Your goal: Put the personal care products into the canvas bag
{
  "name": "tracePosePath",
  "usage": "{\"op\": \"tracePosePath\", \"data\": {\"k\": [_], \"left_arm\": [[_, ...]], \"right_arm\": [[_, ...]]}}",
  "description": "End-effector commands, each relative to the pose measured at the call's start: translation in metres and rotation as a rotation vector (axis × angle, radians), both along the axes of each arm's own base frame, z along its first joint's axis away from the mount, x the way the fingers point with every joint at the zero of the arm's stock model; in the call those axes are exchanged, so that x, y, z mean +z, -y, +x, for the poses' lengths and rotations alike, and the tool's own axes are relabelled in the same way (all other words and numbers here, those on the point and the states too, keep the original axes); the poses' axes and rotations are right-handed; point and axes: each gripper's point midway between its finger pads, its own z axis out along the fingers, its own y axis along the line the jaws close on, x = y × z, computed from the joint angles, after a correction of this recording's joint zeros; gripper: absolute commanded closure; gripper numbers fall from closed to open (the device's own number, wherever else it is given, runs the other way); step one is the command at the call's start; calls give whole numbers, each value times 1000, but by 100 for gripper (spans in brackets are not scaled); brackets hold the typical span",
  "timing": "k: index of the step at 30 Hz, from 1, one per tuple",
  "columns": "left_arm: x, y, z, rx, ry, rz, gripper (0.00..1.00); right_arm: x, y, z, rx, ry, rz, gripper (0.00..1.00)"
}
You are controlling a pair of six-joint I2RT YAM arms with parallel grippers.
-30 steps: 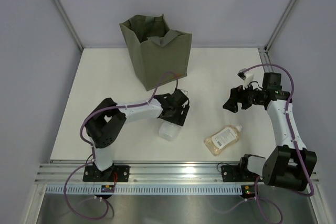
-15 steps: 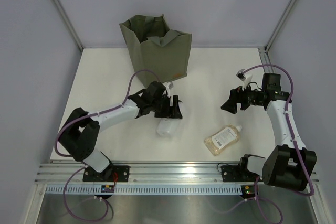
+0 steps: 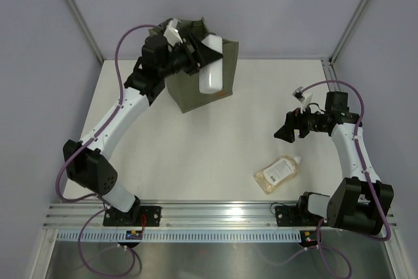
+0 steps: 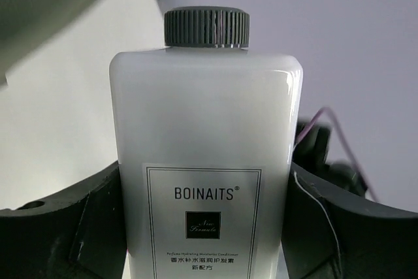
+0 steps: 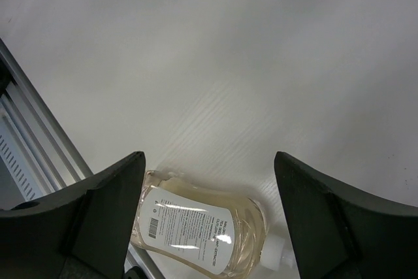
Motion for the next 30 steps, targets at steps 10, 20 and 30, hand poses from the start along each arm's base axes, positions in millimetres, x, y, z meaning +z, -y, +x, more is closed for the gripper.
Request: {"op": "tracePosePath", "data": {"k": [10,20,30], "left_arm": [[144,-112,183,539,264,-301,100],[114,-150,239,718,277,-208,100],[92,-130,203,568,400,69,27]], "right_arm": [[6,-10,-19,104,32,32,14],[-2,-11,-29,143,-7,25,16],[7,-14,-57,485,135,-29,7]]}}
